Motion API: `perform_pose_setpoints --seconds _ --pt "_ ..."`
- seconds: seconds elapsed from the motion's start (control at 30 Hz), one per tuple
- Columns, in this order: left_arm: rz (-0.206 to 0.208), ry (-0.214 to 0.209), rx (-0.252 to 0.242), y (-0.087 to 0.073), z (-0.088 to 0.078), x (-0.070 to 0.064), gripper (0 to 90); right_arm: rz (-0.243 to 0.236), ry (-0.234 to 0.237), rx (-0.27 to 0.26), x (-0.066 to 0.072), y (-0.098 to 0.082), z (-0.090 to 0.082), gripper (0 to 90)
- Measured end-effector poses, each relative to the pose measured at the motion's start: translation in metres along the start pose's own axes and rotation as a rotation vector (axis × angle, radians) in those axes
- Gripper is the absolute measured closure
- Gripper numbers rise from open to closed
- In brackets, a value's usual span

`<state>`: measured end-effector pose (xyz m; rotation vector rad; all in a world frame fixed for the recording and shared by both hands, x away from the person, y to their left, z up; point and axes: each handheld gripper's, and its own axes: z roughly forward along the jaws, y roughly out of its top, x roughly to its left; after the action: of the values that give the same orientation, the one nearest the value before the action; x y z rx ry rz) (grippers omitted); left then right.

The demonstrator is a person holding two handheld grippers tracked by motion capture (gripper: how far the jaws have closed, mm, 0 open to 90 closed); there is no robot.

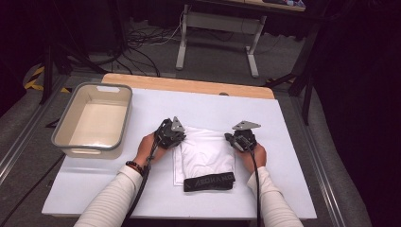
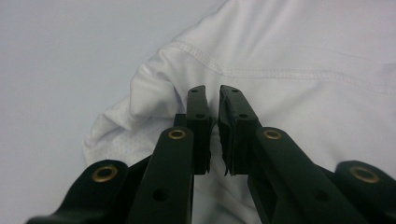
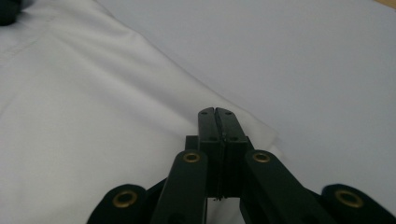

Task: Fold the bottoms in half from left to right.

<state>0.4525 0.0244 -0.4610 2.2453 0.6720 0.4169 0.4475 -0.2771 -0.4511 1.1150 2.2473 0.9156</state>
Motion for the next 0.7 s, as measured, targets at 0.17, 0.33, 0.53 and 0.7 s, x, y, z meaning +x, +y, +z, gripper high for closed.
perform_pose_setpoints --seconds 0.17,0.33,0.53,0.7 --pt "0.017 0.019 0.023 0.001 -0.005 -0.004 81.3 0.021 -0.025 -0.021 -0.008 -0.006 -0.005 89.9" --pt "0.008 0.031 -0.060 0.001 -0.021 -0.006 80.7 0.020 -0.009 -0.091 -0.009 -0.006 -0.018 89.2" --pt "0.035 0.047 -0.142 -0.006 -0.051 -0.014 70.4 0.000 0.038 -0.161 0.000 -0.008 -0.039 86.7" --pt "0.043 0.053 -0.209 -0.011 -0.075 -0.021 49.3 -0.011 0.094 -0.236 0.009 -0.008 -0.063 78.9"
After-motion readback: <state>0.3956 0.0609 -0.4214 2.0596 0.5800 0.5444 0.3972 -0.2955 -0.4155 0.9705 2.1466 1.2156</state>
